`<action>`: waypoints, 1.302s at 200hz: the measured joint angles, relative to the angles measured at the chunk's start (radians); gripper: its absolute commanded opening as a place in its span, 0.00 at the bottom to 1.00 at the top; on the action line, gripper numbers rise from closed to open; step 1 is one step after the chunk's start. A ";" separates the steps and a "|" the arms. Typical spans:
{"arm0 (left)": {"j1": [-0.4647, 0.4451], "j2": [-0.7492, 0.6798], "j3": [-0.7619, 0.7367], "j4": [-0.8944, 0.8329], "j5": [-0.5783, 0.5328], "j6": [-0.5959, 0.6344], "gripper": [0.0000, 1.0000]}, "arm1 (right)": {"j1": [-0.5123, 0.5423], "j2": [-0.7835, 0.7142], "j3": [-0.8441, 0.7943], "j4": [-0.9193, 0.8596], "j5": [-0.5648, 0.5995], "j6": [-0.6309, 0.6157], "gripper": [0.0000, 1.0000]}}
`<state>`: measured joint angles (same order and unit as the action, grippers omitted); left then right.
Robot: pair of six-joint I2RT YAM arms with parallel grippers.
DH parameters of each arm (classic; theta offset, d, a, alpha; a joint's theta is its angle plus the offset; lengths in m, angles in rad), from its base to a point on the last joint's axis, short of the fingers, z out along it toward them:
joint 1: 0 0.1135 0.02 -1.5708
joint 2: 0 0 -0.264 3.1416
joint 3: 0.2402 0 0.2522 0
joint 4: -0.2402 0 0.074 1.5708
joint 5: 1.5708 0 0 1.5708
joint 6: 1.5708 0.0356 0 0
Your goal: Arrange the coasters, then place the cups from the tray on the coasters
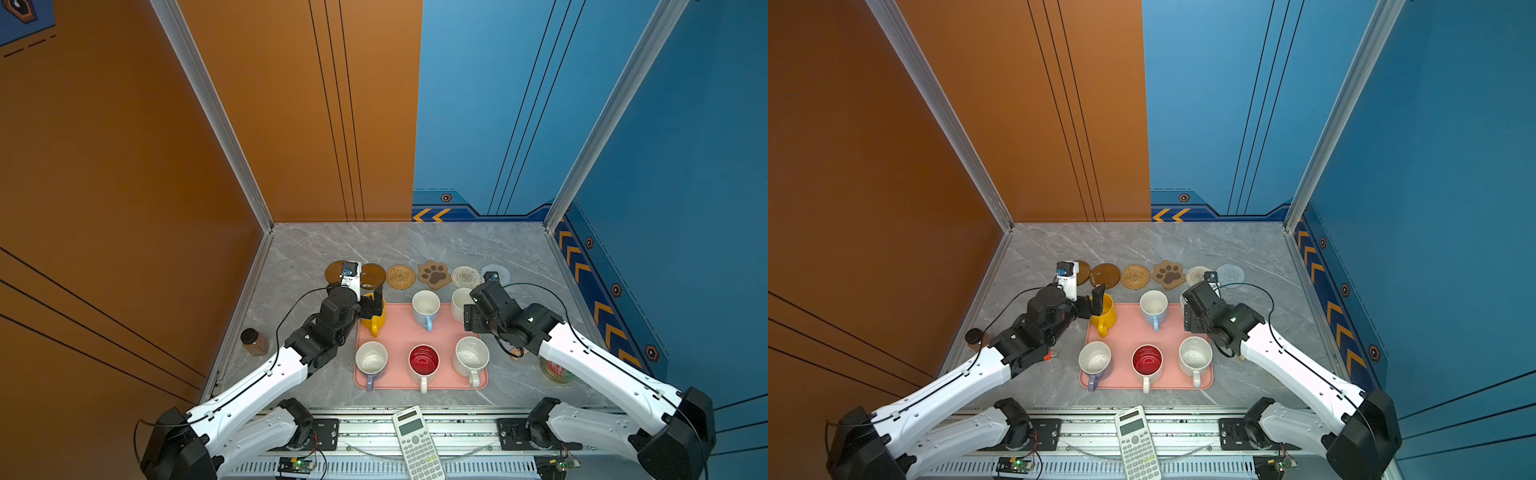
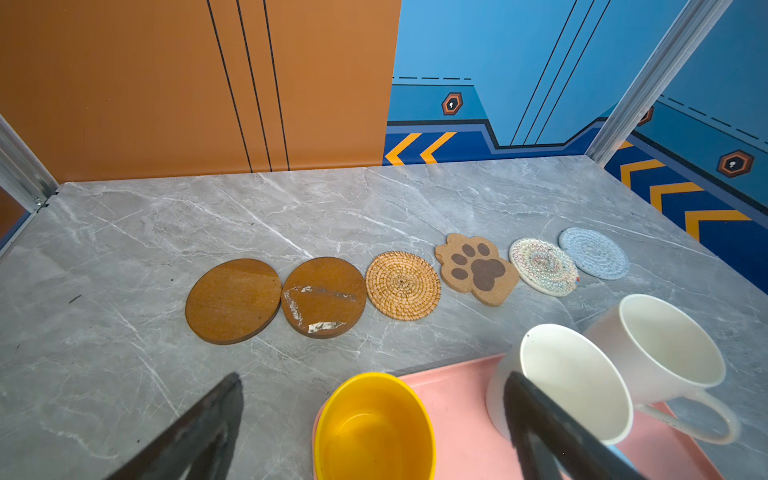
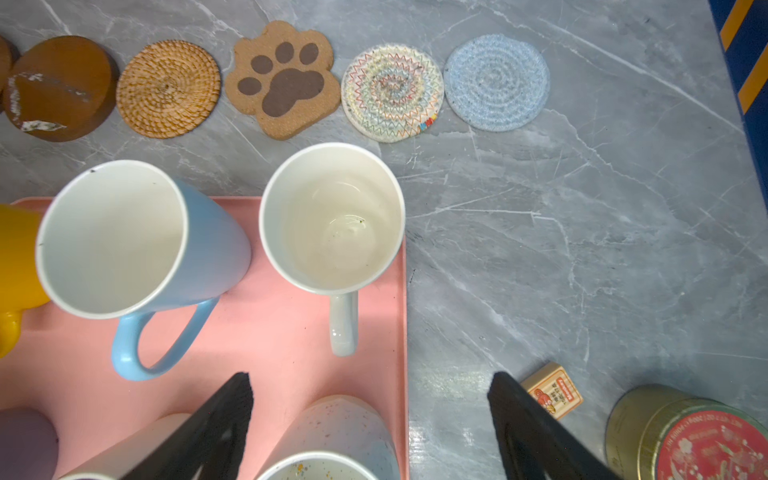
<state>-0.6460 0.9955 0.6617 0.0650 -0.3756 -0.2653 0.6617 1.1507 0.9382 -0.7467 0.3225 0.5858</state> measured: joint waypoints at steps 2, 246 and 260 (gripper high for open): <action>0.001 0.001 -0.001 0.000 0.000 0.000 0.98 | -0.004 0.003 0.000 0.000 -0.002 0.000 0.86; 0.065 0.016 -0.026 0.037 0.044 -0.024 0.98 | -0.097 0.243 -0.005 0.149 -0.215 -0.009 0.44; 0.065 0.016 -0.026 0.037 0.046 -0.024 0.98 | -0.101 0.253 -0.005 0.153 -0.216 -0.010 0.43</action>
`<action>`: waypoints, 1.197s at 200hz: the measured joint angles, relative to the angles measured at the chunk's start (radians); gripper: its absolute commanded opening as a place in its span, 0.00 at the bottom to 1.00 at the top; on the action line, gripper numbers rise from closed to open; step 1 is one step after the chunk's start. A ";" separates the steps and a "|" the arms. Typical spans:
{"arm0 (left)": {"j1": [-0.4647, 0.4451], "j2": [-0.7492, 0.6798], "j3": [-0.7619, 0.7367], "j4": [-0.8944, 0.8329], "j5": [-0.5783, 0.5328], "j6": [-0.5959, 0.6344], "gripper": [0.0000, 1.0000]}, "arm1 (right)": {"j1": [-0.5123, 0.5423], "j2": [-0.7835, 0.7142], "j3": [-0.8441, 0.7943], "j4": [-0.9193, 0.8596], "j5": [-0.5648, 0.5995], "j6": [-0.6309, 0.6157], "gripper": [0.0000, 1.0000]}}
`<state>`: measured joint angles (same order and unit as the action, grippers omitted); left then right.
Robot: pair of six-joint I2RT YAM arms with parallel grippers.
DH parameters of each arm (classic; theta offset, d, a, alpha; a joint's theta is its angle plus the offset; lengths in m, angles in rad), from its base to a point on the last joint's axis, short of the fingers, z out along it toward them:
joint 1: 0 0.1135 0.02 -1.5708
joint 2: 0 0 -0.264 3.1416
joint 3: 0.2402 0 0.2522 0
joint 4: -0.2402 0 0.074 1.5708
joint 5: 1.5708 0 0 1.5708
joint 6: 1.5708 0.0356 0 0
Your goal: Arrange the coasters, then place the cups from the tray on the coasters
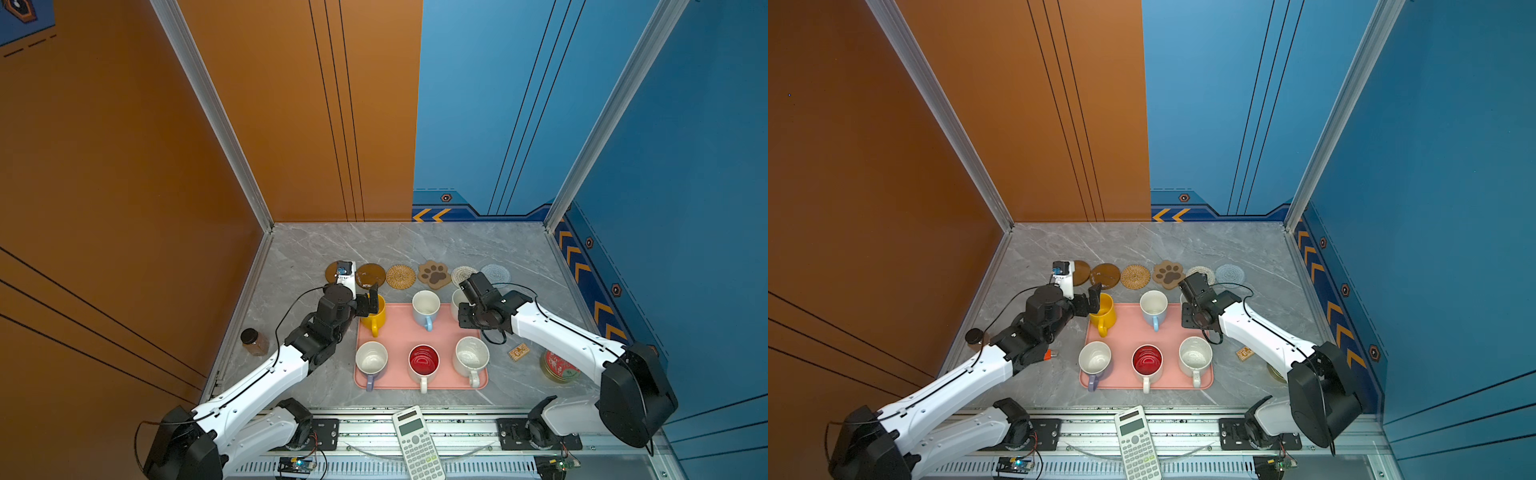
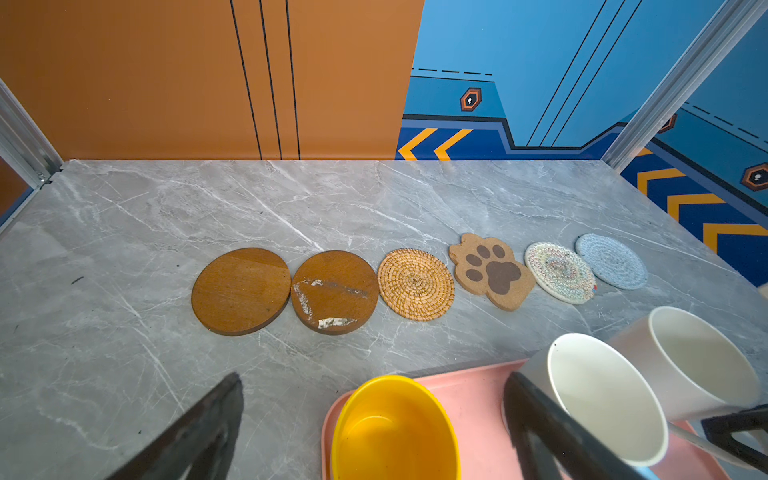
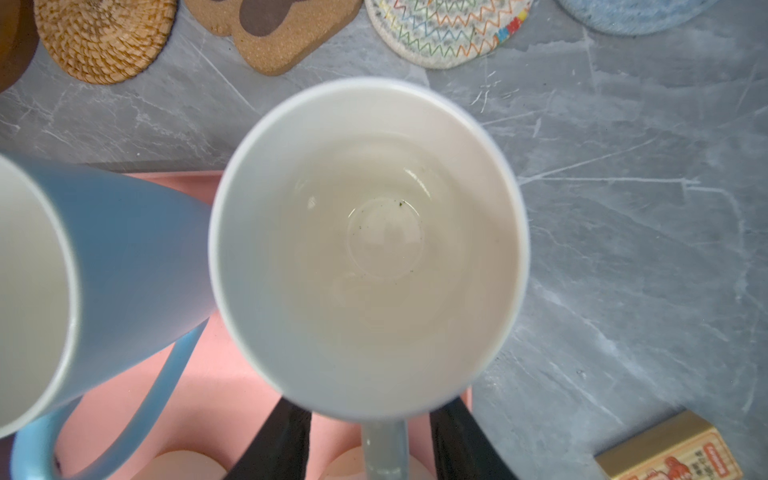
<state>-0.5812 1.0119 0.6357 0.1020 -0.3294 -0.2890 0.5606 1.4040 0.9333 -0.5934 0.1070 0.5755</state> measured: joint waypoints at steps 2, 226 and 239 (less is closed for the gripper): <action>0.000 0.000 0.000 0.000 0.000 0.000 0.98 | -0.001 0.002 0.000 0.001 0.000 0.000 0.43; 0.014 0.000 -0.007 0.000 0.016 -0.008 0.98 | -0.018 0.082 0.003 0.025 -0.014 -0.002 0.00; 0.014 0.000 -0.009 0.000 0.016 -0.008 0.98 | -0.013 0.084 0.006 0.019 -0.005 -0.002 0.00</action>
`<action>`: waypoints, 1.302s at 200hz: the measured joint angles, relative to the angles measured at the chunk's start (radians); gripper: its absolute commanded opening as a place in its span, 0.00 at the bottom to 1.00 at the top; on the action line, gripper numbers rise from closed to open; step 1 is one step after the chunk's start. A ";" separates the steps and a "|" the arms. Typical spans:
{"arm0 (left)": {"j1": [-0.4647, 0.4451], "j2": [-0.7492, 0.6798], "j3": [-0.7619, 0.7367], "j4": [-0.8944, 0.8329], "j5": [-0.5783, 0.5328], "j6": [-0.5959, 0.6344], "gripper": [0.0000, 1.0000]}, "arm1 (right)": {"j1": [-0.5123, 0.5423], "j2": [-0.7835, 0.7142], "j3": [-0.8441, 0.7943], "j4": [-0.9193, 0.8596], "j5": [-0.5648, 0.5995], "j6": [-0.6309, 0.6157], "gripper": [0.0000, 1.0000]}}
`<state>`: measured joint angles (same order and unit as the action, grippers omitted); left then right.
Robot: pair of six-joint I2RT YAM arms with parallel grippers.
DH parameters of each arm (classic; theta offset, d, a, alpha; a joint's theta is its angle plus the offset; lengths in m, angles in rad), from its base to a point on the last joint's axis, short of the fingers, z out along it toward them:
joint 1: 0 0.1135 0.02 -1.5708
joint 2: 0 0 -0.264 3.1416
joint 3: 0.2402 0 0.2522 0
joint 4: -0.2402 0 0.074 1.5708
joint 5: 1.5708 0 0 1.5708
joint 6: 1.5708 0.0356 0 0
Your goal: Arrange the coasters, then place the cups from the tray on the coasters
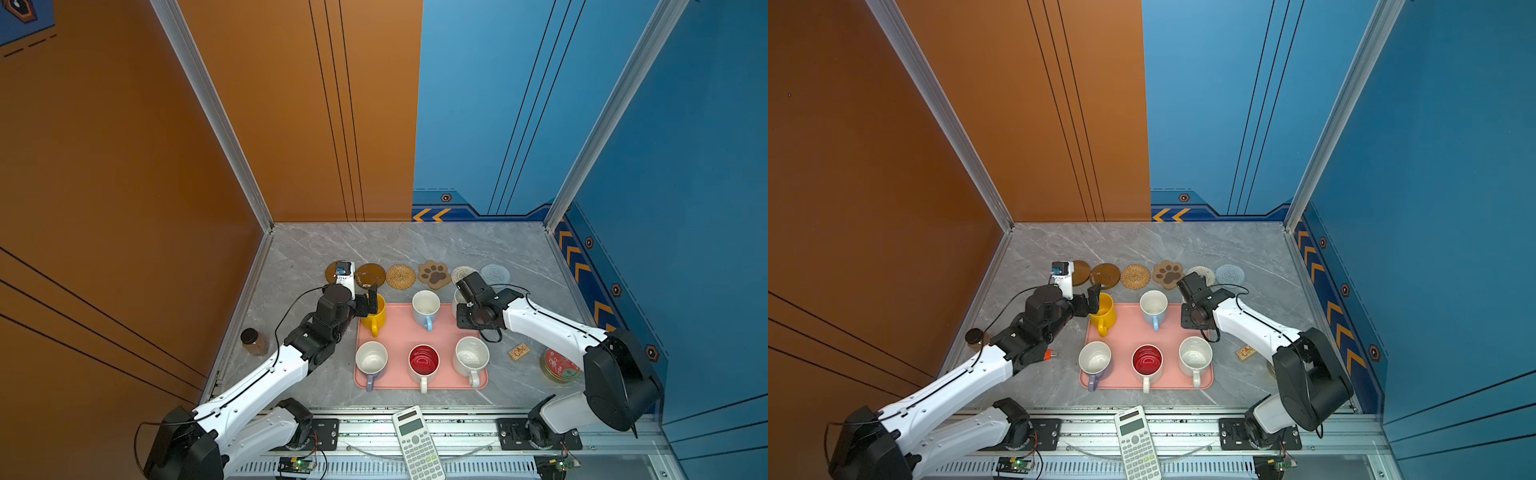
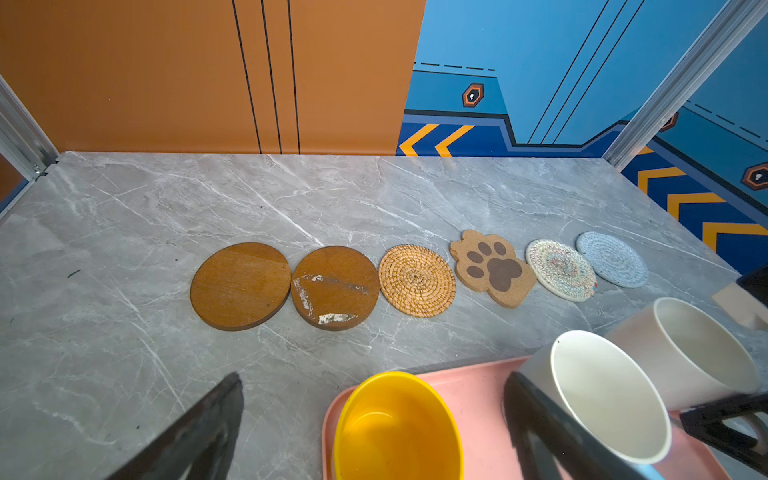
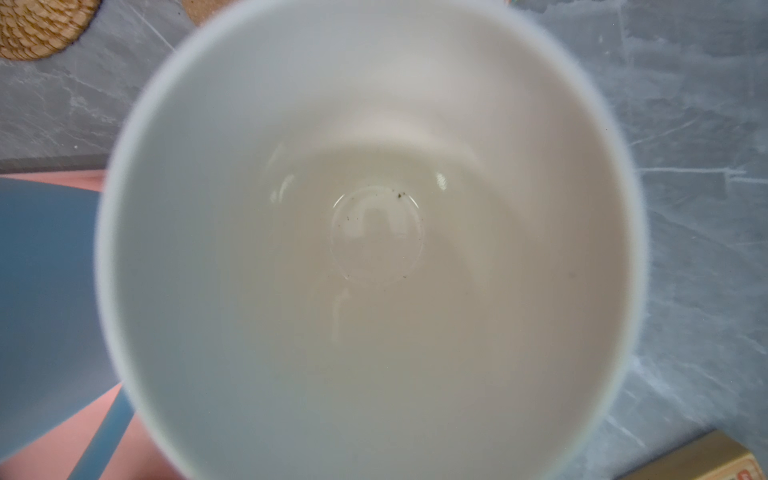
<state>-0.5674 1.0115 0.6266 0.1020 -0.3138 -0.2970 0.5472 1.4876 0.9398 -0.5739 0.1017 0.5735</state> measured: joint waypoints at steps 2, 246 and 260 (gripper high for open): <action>0.000 0.000 0.000 0.000 0.000 0.000 0.98 | 0.002 0.001 0.001 -0.001 0.002 0.000 0.00; 0.026 -0.064 -0.037 0.003 0.000 -0.018 0.98 | -0.123 -0.084 0.171 -0.095 0.075 -0.112 0.00; 0.026 -0.064 -0.037 0.003 0.000 -0.018 0.98 | -0.172 -0.084 0.190 -0.100 0.055 -0.133 0.00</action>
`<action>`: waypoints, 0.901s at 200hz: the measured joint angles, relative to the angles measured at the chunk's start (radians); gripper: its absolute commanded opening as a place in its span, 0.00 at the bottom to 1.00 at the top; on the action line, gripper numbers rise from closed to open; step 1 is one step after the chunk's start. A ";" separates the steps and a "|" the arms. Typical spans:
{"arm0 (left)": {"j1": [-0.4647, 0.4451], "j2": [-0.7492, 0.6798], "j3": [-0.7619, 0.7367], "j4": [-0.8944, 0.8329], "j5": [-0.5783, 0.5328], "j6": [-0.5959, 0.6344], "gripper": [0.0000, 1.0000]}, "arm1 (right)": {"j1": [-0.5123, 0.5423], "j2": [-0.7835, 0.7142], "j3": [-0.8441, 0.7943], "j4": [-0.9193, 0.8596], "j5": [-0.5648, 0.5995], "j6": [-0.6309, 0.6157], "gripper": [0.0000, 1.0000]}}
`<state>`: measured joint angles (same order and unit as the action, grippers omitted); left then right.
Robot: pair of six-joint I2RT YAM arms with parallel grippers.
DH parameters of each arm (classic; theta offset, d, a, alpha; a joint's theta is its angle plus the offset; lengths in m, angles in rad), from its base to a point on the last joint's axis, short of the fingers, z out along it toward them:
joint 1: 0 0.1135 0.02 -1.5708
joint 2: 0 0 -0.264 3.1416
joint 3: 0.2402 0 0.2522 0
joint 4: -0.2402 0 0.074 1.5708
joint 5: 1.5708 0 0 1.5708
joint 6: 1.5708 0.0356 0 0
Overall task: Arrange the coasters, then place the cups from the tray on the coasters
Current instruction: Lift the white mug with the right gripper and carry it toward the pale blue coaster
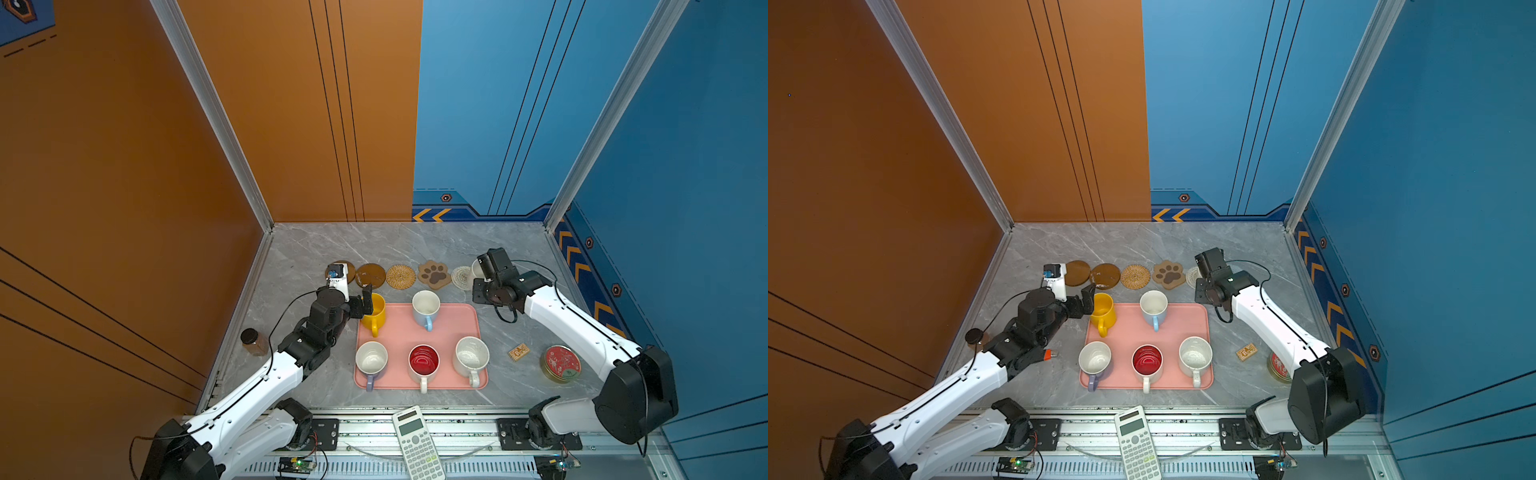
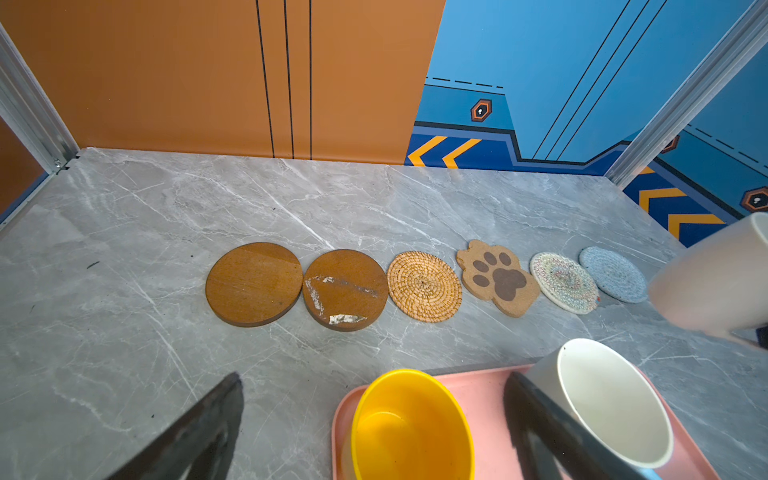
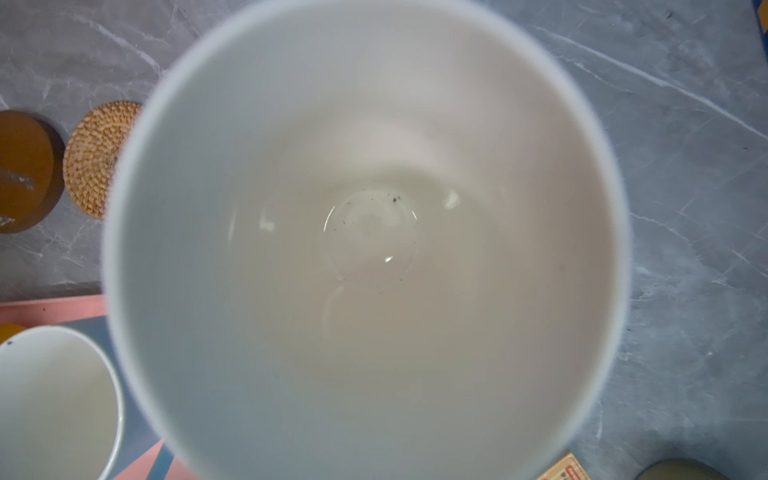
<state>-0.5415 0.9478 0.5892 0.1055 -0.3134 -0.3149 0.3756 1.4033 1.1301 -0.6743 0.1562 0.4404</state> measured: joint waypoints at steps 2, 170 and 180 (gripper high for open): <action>0.000 0.000 0.000 0.000 0.000 0.000 0.98 | -0.008 0.000 0.003 0.000 -0.004 -0.002 0.00; 0.017 0.007 0.000 0.001 0.001 -0.007 0.98 | -0.305 0.428 0.330 -0.047 -0.106 -0.120 0.00; 0.018 0.013 0.000 0.001 0.001 -0.007 0.98 | -0.307 0.441 0.340 -0.049 -0.105 -0.123 0.00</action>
<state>-0.5236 0.9611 0.5892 0.1066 -0.3126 -0.3222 0.0689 1.8439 1.4704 -0.7231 0.0513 0.3172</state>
